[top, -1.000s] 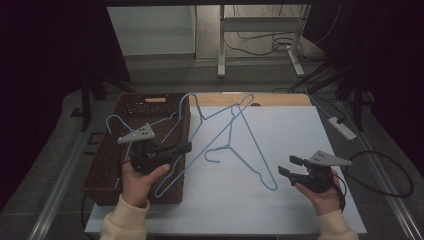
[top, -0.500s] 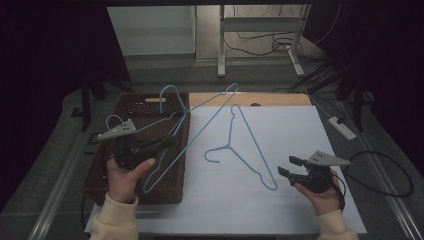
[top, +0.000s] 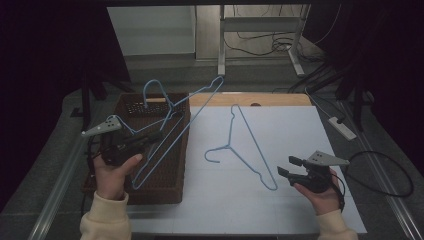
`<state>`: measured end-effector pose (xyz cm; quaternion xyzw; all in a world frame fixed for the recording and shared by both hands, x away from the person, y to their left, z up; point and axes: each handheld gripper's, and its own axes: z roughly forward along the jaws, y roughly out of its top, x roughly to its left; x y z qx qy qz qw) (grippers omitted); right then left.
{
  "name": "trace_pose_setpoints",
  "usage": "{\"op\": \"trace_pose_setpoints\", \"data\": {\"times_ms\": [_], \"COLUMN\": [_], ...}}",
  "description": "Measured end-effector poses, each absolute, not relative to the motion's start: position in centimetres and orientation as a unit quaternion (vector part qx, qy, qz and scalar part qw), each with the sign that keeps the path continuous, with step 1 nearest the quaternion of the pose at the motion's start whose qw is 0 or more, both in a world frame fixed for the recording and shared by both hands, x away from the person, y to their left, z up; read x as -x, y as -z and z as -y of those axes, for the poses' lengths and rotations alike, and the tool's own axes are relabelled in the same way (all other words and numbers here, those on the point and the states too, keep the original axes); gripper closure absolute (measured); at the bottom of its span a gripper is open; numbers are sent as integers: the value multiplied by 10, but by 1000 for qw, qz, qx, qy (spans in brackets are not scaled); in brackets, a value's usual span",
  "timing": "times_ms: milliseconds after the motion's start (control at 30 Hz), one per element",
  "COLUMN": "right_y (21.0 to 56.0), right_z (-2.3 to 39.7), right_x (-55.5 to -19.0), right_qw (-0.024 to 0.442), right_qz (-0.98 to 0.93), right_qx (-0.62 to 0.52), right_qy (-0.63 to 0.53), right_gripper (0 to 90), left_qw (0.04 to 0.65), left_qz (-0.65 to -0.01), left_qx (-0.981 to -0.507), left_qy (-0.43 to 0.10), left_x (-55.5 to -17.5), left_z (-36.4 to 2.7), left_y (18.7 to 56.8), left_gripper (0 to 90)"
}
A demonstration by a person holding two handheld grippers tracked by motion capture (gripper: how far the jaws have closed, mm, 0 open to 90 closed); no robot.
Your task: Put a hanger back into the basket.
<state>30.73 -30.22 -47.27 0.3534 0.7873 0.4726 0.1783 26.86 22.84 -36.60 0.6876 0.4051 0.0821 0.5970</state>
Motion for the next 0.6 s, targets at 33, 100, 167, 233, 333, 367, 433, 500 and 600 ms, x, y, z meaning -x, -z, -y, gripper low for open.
{"op": "trace_pose_setpoints", "data": {"times_ms": [33, 100, 167, 233, 333, 367, 433, 500, 600], "right_y": [473, 474, 475, 475, 475, 475, 475, 475, 475], "right_z": [303, 302, 302, 302, 303, 303, 304, 304, 303], "right_x": [-308, -308, -308, -308, -308, -308, -308, -308, -307], "right_qw": [177, 175, 175, 175, 175, 175, 176, 177, 176], "right_qz": [-787, -787, -789, -791, -790, -790, -789, -789, -790], "right_qx": [-355, -356, -353, -351, -352, -352, -352, -352, -353], "right_qy": [-474, -473, -472, -470, -471, -471, -472, -472, -470], "right_gripper": [373, 373, 373, 373, 373, 373, 372, 373, 373], "left_qw": [596, 593, 590, 584, 573, 573, 570, 567, 558], "left_qz": [-409, -415, -420, -426, -439, -439, -448, -453, -463], "left_qx": [-686, -685, -684, -685, -685, -685, -682, -681, -681], "left_qy": [-83, -83, -86, -91, -97, -97, -99, -101, -104], "left_x": [-271, -274, -277, -280, -283, -283, -284, -284, -285], "left_z": [-231, -235, -239, -244, -259, -259, -271, -276, -285], "left_y": [367, 367, 369, 370, 374, 374, 376, 377, 381], "left_gripper": [864, 864, 864, 864, 864, 864, 864, 864, 864]}}
